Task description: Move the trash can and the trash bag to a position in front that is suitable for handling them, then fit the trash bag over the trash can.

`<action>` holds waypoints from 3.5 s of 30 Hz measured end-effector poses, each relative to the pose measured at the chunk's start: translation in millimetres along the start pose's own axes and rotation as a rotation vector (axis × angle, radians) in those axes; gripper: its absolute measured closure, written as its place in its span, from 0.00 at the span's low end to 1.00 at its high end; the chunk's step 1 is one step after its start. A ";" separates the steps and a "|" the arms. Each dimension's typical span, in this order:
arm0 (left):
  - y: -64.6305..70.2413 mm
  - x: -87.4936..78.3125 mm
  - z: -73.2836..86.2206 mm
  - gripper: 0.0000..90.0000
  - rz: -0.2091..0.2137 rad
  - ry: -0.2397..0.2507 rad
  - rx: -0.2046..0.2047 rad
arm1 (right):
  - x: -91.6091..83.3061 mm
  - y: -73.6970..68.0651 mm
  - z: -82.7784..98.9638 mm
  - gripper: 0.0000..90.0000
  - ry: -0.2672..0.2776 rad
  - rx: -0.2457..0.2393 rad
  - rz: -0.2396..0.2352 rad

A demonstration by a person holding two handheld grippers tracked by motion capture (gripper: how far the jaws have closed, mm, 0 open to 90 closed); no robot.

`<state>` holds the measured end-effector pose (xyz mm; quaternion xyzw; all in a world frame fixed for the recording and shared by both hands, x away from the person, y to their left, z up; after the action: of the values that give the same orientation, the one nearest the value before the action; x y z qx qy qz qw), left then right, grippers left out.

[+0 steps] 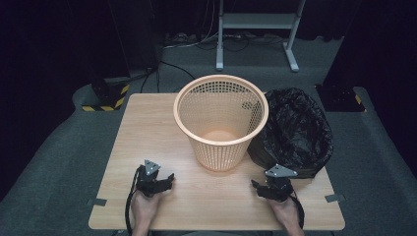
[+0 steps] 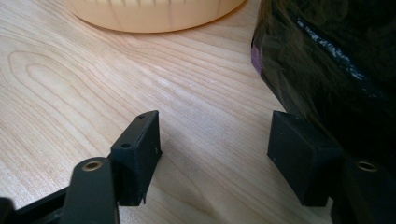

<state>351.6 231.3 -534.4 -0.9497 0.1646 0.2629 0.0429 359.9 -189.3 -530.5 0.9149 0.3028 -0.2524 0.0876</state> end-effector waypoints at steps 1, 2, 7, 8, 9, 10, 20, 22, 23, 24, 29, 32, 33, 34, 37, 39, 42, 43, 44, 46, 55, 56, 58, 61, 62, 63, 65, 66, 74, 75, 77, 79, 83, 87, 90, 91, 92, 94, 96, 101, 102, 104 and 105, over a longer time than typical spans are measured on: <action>0.0 0.0 0.0 0.25 0.000 0.000 0.000 | 0.2 0.2 -0.1 0.34 -0.003 -0.001 0.002; 0.0 0.0 0.0 0.25 0.000 0.000 0.000 | 0.2 0.2 -0.1 0.34 -0.003 -0.001 0.002; 0.1 -0.1 0.2 0.25 0.003 0.002 -0.001 | 0.2 -1.5 -0.4 0.34 -0.008 0.013 0.001; 0.3 -0.2 0.2 0.25 0.002 0.001 0.003 | -0.6 -1.5 -0.9 0.35 -0.006 0.029 -0.016; 0.3 -0.2 0.2 0.26 0.002 0.001 0.003 | -0.6 -1.5 -0.9 0.35 -0.006 0.029 -0.016; 0.3 -0.3 0.2 0.26 0.003 0.002 0.000 | -1.6 -1.2 -1.6 0.34 0.007 0.046 -0.026; 0.3 -0.4 0.3 0.26 0.002 0.002 0.001 | -29.8 -15.7 -31.8 0.33 0.126 0.024 -0.069; 0.4 -0.4 0.3 0.26 0.004 0.002 0.002 | -34.0 -16.5 -39.0 0.33 0.144 0.012 -0.076; 0.4 -0.4 0.3 0.26 0.004 0.002 0.002 | -34.0 -16.5 -39.0 0.33 0.144 0.012 -0.076; 0.5 -0.6 0.3 0.26 0.004 0.001 0.004 | -35.3 -16.8 -40.8 0.33 0.152 0.008 -0.076; 0.2 -0.7 0.3 0.26 0.001 0.001 0.004 | -46.0 -16.5 -49.5 0.34 0.171 0.012 -0.073; 0.2 -0.7 0.3 0.26 0.002 0.000 0.004 | -55.3 -11.4 -54.9 0.34 0.190 0.015 -0.062; 0.2 -0.7 0.3 0.26 0.002 0.000 0.004 | -56.4 -9.9 -55.4 0.35 0.193 0.025 -0.059; 0.1 -0.7 0.3 0.26 0.002 0.000 0.005 | -57.3 -8.8 -55.9 0.35 0.193 0.032 -0.056; 0.1 -0.7 0.3 0.26 0.002 -0.001 0.005 | -58.0 -7.8 -57.2 0.35 0.197 0.035 -0.056; 0.2 -0.7 0.3 0.26 0.002 0.001 0.003 | -58.0 -8.3 -59.6 0.36 0.195 0.034 -0.057; 0.1 -0.7 0.3 0.26 0.002 0.001 0.003 | -58.6 -8.7 -63.6 0.37 0.200 0.027 -0.063; 0.1 -0.6 0.3 0.26 0.002 0.002 0.003 | -60.3 -8.1 -67.1 0.39 0.211 0.023 -0.067; 0.3 -0.5 0.3 0.26 0.002 0.003 0.001 | -61.1 -7.6 -68.6 0.39 0.214 0.021 -0.065; 0.2 -0.5 0.3 0.26 0.002 0.003 0.001 | -62.0 -6.7 -70.0 0.40 0.219 0.020 -0.062; 0.5 -0.7 0.3 0.26 0.007 0.001 0.002 | -71.4 -1.1 -80.9 0.40 0.242 0.027 -0.050; 0.5 -0.7 0.3 0.26 0.007 0.001 0.002 | -71.4 -1.1 -80.9 0.40 0.242 0.027 -0.050; 0.5 -0.7 0.3 0.26 0.007 0.001 0.003 | -73.1 0.9 -83.6 0.40 0.249 0.030 -0.042; 0.5 -0.7 0.3 0.26 0.007 0.001 0.003 | -74.3 5.2 -88.3 0.40 0.253 0.035 -0.034; 0.5 -0.6 0.4 0.26 0.006 0.003 0.003 | -74.3 5.2 -88.3 0.40 0.253 0.035 -0.034; 0.6 -0.6 0.4 0.26 0.005 0.003 0.001 | -74.5 6.0 -89.1 0.40 0.253 0.036 -0.035; 0.3 -0.6 0.3 0.26 0.002 0.002 0.001 | -75.2 8.5 -91.8 0.41 0.255 0.040 -0.034; 0.2 -0.7 0.4 0.26 0.003 0.004 -0.002 | -75.4 9.0 -92.3 0.41 0.256 0.040 -0.034; 0.2 -0.7 0.4 0.27 0.003 0.004 -0.007 | -79.1 17.7 -96.8 0.41 0.274 0.056 -0.022; 0.2 -0.8 0.4 0.27 0.003 0.004 -0.006 | -79.6 18.8 -97.3 0.41 0.274 0.059 -0.018; 0.3 -0.7 0.4 0.27 0.003 0.004 -0.005 | -80.3 22.4 -99.0 0.41 0.269 0.058 -0.002; 0.3 -0.7 0.4 0.27 0.002 0.004 -0.005 | -81.1 25.6 -100.1 0.41 0.266 0.064 0.005; 0.3 -0.7 0.4 0.27 0.001 0.004 -0.004 | -83.7 31.5 -102.9 0.42 0.274 0.072 0.018; 0.4 -0.7 0.5 0.27 0.002 0.005 -0.005 | -85.3 35.4 -105.7 0.42 0.275 0.073 0.026; 0.3 -0.8 0.4 0.27 0.001 0.005 -0.002 | -85.5 38.8 -107.1 0.42 0.270 0.077 0.028; 0.4 -0.9 0.4 0.27 0.001 0.003 -0.001 | -85.2 40.4 -107.4 0.42 0.266 0.084 0.029; 0.3 -0.9 0.4 0.27 0.002 0.003 0.000 | -85.1 41.1 -107.7 0.42 0.265 0.086 0.028; 0.3 -0.9 0.4 0.27 0.002 0.003 0.000 | -84.6 43.1 -108.7 0.42 0.263 0.086 0.029; 0.3 -0.9 0.4 0.27 0.003 0.003 0.001 | -83.9 45.6 -109.6 0.42 0.261 0.091 0.034; 0.4 -0.9 0.4 0.27 0.003 0.003 0.001 | -83.1 51.6 -114.2 0.41 0.253 0.085 0.053; 0.4 -0.9 0.4 0.27 0.002 0.003 0.001 | -82.7 54.3 -115.8 0.41 0.249 0.085 0.058; 0.4 -0.9 0.4 0.27 0.002 0.003 0.001 | -82.6 56.0 -116.4 0.41 0.249 0.086 0.062; 0.4 -0.9 0.4 0.27 0.003 0.003 0.001 | -82.6 57.2 -116.8 0.40 0.250 0.087 0.065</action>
<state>350.5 231.3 -534.3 -0.9499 0.1660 0.2613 0.0429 385.0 -240.7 -387.4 0.9515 0.2702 -0.1464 0.0176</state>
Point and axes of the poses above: each handheld gripper's, and its own axes: x roughly forward along the jaws, z roughly out of its underside, y roughly to its right, the point moved 1 cm from there along x, roughly forward along the jaws, and after that the axes turned 11 degrees about y, right-handed, at the moved point
